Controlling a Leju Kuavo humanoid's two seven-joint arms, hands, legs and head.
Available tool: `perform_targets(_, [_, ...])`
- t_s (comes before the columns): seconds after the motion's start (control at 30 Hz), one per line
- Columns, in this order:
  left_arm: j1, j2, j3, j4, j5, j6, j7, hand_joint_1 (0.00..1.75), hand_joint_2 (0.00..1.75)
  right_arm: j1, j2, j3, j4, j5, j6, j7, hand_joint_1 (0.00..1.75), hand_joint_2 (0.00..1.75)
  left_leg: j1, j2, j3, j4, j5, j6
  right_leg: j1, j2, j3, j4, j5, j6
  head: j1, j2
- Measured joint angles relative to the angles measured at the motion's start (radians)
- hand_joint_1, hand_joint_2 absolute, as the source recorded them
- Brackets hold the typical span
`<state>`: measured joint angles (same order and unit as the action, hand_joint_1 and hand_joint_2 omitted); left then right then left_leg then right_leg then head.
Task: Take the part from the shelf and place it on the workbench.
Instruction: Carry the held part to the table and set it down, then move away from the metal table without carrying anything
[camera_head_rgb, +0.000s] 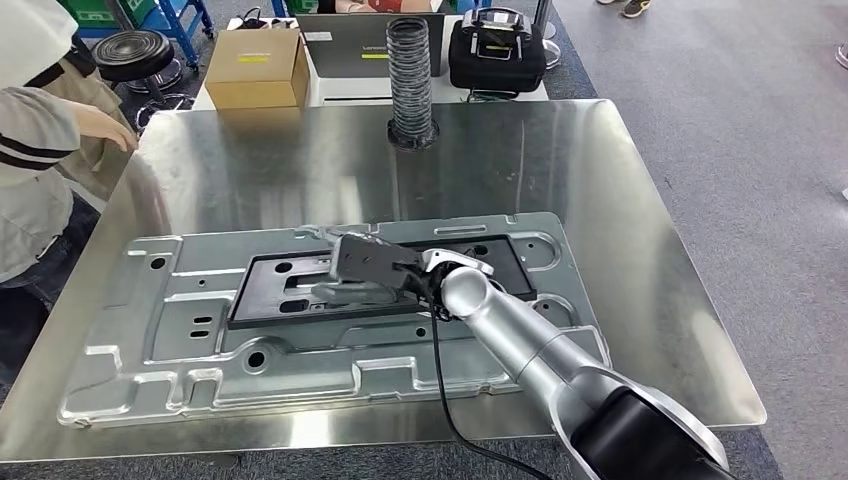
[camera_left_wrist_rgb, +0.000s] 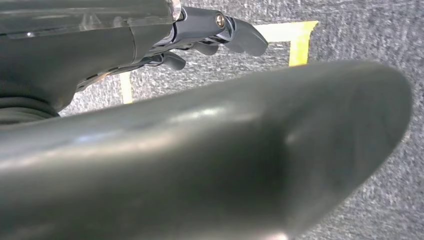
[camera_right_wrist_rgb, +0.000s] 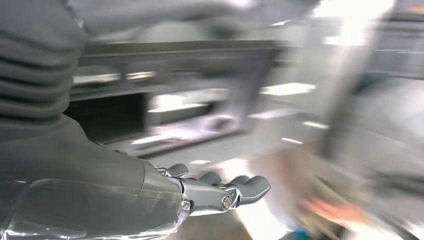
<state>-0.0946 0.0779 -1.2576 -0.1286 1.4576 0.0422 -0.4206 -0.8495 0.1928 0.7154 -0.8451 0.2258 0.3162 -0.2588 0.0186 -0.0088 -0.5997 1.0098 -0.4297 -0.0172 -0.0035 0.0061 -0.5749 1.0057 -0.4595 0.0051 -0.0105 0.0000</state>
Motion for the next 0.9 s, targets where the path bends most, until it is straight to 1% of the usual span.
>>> perform_targets(0.03, [0.001, 0.001, 0.000, 0.000, 0.000, -0.001, -0.002, 0.00, 0.00, 0.010, -0.013, -0.025, -0.032, -0.068, 0.010, -0.016, 0.00, 0.00, 0.001, 0.000, 0.001, -0.002, 0.001, 0.007, -0.001, 0.000, -0.002, 0.007, -0.007, 0.005, 0.000, 0.000])
perform_targets(0.07, [0.001, 0.001, 0.001, 0.000, 0.000, -0.001, -0.004, 0.00, 0.00, 0.021, -0.028, -0.050, -0.067, -0.132, 0.014, -0.034, 0.00, 0.00, 0.002, 0.000, 0.001, -0.005, 0.002, 0.014, -0.002, -0.001, -0.013, 0.031, -0.023, 0.010, 0.000, 0.000])
perform_targets(0.1, [0.001, 0.002, 0.004, 0.000, 0.000, -0.002, -0.007, 0.00, 0.00, 0.036, -0.044, -0.075, -0.104, -0.191, 0.008, -0.054, 0.00, 0.00, 0.002, 0.001, 0.002, -0.007, 0.003, 0.020, -0.003, -0.001, -0.034, 0.076, -0.049, 0.014, 0.001, 0.000])
perform_targets(0.17, [0.002, 0.003, 0.014, 0.000, 0.000, -0.003, -0.015, 0.00, 0.00, 0.077, -0.078, -0.127, -0.182, -0.284, -0.042, -0.105, 0.00, 0.00, 0.000, 0.000, 0.002, -0.006, 0.002, 0.029, -0.003, -0.001, -0.101, 0.213, -0.109, 0.019, 0.001, 0.000])
perform_targets(0.2, [0.004, 0.003, 0.023, 0.000, 0.000, -0.002, -0.019, 0.00, 0.00, 0.110, -0.095, -0.156, -0.228, -0.309, -0.093, -0.137, 0.00, 0.00, -0.001, 0.000, 0.002, -0.006, 0.001, 0.031, -0.003, -0.001, -0.130, 0.269, -0.125, 0.020, 0.001, 0.000])
perform_targets(0.23, [0.007, 0.004, 0.033, 0.000, 0.000, 0.000, -0.024, 0.00, 0.00, 0.150, -0.109, -0.188, -0.283, -0.317, -0.165, -0.177, 0.00, 0.00, -0.003, -0.002, 0.003, -0.005, 0.000, 0.033, -0.003, -0.001, -0.145, 0.293, -0.124, 0.019, 0.002, 0.000])
perform_targets(0.27, [0.011, 0.004, 0.046, 0.000, 0.000, 0.003, -0.028, 0.00, 0.00, 0.197, -0.121, -0.223, -0.346, -0.316, -0.244, -0.219, 0.00, 0.00, -0.005, -0.004, 0.004, -0.005, -0.001, 0.034, -0.002, -0.001, -0.139, 0.273, -0.102, 0.015, 0.003, 0.000])
perform_targets(0.3, [0.015, 0.003, 0.059, 0.000, 0.000, 0.008, -0.033, 0.00, 0.00, 0.245, -0.132, -0.259, -0.415, -0.309, -0.323, -0.258, 0.00, 0.00, -0.008, -0.006, 0.006, -0.004, -0.003, 0.034, -0.001, -0.001, -0.115, 0.217, -0.067, 0.009, 0.004, 0.000])
perform_targets(0.33, [0.018, 0.002, 0.070, 0.000, 0.000, 0.012, -0.037, 0.00, 0.00, 0.288, -0.139, -0.292, -0.480, -0.299, -0.391, -0.291, 0.00, 0.00, -0.010, -0.007, 0.008, -0.004, -0.004, 0.034, 0.002, -0.002, -0.081, 0.141, -0.031, 0.001, 0.005, 0.000])
perform_targets(0.37, [0.020, 0.001, 0.080, 0.000, 0.000, 0.016, -0.039, 0.00, 0.00, 0.324, -0.144, -0.318, -0.536, -0.287, -0.445, -0.315, 0.00, 0.00, -0.015, -0.007, 0.009, -0.003, -0.006, 0.033, 0.005, -0.004, -0.050, 0.073, -0.003, -0.007, 0.004, 0.000])
perform_targets(0.4, [0.021, 0.000, 0.087, 0.000, 0.000, 0.019, -0.041, 0.00, 0.00, 0.359, -0.149, -0.339, -0.587, -0.271, -0.493, -0.335, 0.00, 0.00, -0.017, -0.006, 0.010, -0.003, -0.007, 0.030, 0.008, -0.006, -0.030, 0.027, 0.013, -0.011, 0.003, 0.000])
perform_targets(0.43, [0.021, -0.001, 0.095, 0.000, 0.000, 0.024, -0.042, 0.00, 0.00, 0.401, -0.153, -0.359, -0.640, -0.254, -0.542, -0.354, 0.00, 0.00, -0.017, -0.006, 0.010, -0.003, -0.006, 0.026, 0.011, -0.008, -0.021, 0.006, 0.018, -0.014, 0.002, 0.000])
perform_targets(0.47, [0.022, -0.002, 0.102, 0.000, 0.000, 0.028, -0.043, 0.00, 0.00, 0.452, -0.156, -0.381, -0.694, -0.239, -0.592, -0.374, 0.00, 0.00, -0.017, -0.005, 0.011, -0.004, -0.005, 0.022, 0.013, -0.010, -0.019, 0.003, 0.019, -0.014, 0.002, 0.000])
perform_targets(0.5, [0.024, -0.001, 0.108, 0.000, 0.000, 0.032, -0.044, 0.00, 0.00, 0.508, -0.158, -0.404, -0.746, -0.228, -0.636, -0.392, 0.00, 0.00, -0.017, -0.006, 0.012, -0.005, -0.004, 0.018, 0.012, -0.011, -0.018, -0.001, 0.022, -0.015, 0.002, 0.000])
perform_targets(0.53, [0.026, -0.001, 0.114, 0.000, 0.000, 0.035, -0.044, 0.00, 0.00, 0.564, -0.159, -0.430, -0.799, -0.220, -0.680, -0.409, 0.00, 0.00, -0.018, -0.006, 0.012, -0.003, -0.010, 0.013, 0.009, -0.013, -0.016, -0.006, 0.025, -0.018, 0.003, 0.000])
perform_targets(0.57, [0.029, 0.000, 0.118, 0.000, 0.000, 0.038, -0.044, 0.00, 0.00, 0.611, -0.159, -0.453, -0.842, -0.215, -0.713, -0.421, 0.00, 0.00, -0.018, -0.005, 0.007, 0.012, -0.028, 0.008, 0.005, -0.015, -0.016, -0.012, 0.029, -0.022, 0.002, 0.000])
perform_targets(0.6, [0.032, 0.001, 0.122, 0.000, 0.000, 0.040, -0.044, 0.00, 0.00, 0.654, -0.159, -0.474, -0.881, -0.212, -0.739, -0.429, 0.00, 0.00, -0.016, -0.003, -0.004, 0.047, -0.058, 0.002, 0.001, -0.016, -0.017, -0.016, 0.033, -0.026, 0.000, 0.000])
perform_targets(0.63, [0.033, 0.002, 0.126, 0.000, 0.000, 0.041, -0.044, 0.00, 0.00, 0.693, -0.159, -0.495, -0.919, -0.209, -0.762, -0.435, 0.00, 0.00, -0.013, -0.001, -0.022, 0.101, -0.098, -0.003, 0.000, -0.017, -0.018, -0.018, 0.037, -0.029, -0.002, 0.000])
perform_targets(0.67, [0.033, 0.003, 0.130, 0.000, 0.000, 0.042, -0.044, 0.00, 0.00, 0.728, -0.159, -0.514, -0.949, -0.207, -0.778, -0.438, 0.00, 0.00, -0.010, 0.000, -0.043, 0.168, -0.140, -0.009, 0.000, -0.017, -0.021, -0.017, 0.039, -0.031, -0.003, 0.000])
perform_targets(0.7, [0.033, 0.005, 0.133, 0.000, 0.000, 0.042, -0.044, 0.00, 0.00, 0.759, -0.159, -0.533, -0.974, -0.202, -0.793, -0.439, 0.00, 0.00, -0.007, 0.001, -0.061, 0.228, -0.170, -0.012, 0.000, -0.018, -0.025, -0.016, 0.041, -0.030, -0.004, 0.000])
perform_targets(0.73, [0.033, 0.007, 0.136, 0.000, 0.000, 0.042, -0.044, 0.00, 0.00, 0.785, -0.159, -0.551, -0.994, -0.198, -0.807, -0.439, 0.00, 0.00, -0.006, 0.001, -0.066, 0.260, -0.184, -0.015, -0.001, -0.018, -0.030, -0.013, 0.044, -0.029, -0.004, 0.000])
perform_targets(0.77, [0.033, 0.009, 0.137, 0.000, 0.000, 0.042, -0.045, 0.00, 0.00, 0.807, -0.159, -0.568, -1.013, -0.193, -0.819, -0.439, 0.00, 0.00, -0.005, 0.002, -0.052, 0.256, -0.180, -0.017, -0.001, -0.018, -0.037, -0.010, 0.047, -0.028, -0.004, 0.000])
perform_targets(0.8, [0.033, 0.010, 0.138, 0.000, 0.000, 0.042, -0.045, 0.00, 0.00, 0.825, -0.159, -0.583, -1.028, -0.189, -0.828, -0.439, 0.00, 0.00, -0.005, 0.002, -0.019, 0.212, -0.160, -0.017, -0.002, -0.018, -0.043, -0.006, 0.050, -0.025, -0.004, 0.000])
perform_targets(0.83, [0.031, 0.012, 0.139, 0.000, 0.000, 0.042, -0.046, 0.00, 0.00, 0.841, -0.159, -0.597, -1.042, -0.186, -0.834, -0.439, 0.00, 0.00, -0.004, 0.002, 0.030, 0.138, -0.135, -0.016, -0.003, -0.017, -0.049, -0.002, 0.054, -0.022, -0.004, 0.000])
perform_targets(0.87, [0.029, 0.015, 0.139, 0.000, 0.000, 0.042, -0.046, 0.00, 0.00, 0.856, -0.159, -0.611, -1.057, -0.185, -0.835, -0.439, 0.00, 0.00, -0.006, 0.002, 0.073, 0.068, -0.116, -0.013, -0.002, -0.016, -0.053, 0.001, 0.057, -0.017, -0.004, 0.000])
perform_targets(0.9, [0.026, 0.017, 0.140, 0.000, 0.000, 0.042, -0.047, 0.00, 0.00, 0.869, -0.159, -0.622, -1.069, -0.183, -0.834, -0.439, 0.00, 0.00, -0.008, 0.001, 0.103, 0.018, -0.103, -0.008, -0.001, -0.016, -0.056, 0.004, 0.061, -0.012, -0.002, 0.000])
